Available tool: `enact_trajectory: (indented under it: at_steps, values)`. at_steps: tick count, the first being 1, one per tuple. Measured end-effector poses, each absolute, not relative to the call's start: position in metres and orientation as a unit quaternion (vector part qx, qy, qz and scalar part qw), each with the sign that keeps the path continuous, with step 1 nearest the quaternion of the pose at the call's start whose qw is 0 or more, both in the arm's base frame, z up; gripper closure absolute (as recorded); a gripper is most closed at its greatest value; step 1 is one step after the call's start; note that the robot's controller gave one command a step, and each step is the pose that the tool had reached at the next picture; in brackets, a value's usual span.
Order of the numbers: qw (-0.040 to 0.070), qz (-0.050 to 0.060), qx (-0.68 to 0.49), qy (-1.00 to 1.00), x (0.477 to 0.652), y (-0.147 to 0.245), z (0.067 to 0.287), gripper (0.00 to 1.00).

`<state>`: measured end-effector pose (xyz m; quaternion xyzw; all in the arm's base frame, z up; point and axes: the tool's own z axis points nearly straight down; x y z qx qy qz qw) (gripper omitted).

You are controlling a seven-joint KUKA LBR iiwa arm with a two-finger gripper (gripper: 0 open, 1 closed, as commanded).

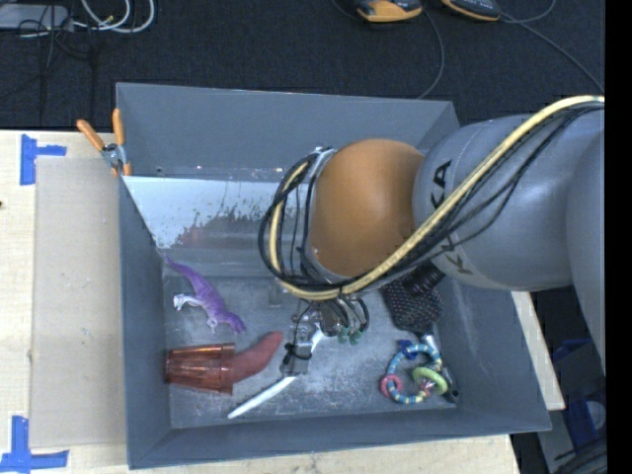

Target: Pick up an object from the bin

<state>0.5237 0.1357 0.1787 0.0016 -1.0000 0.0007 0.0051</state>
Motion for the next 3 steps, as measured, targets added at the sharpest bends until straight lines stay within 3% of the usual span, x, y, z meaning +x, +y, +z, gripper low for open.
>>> enact_trajectory:
  at_steps: [1,2,3]
  values:
    - [0.001,0.0,-0.001,-1.0,0.525,0.135,0.183,0.0]
    - [0.002,0.0,0.035,-0.999,0.503,0.15,0.119,0.0]
    - [0.006,0.001,0.054,-0.999,0.495,0.152,0.109,0.0]
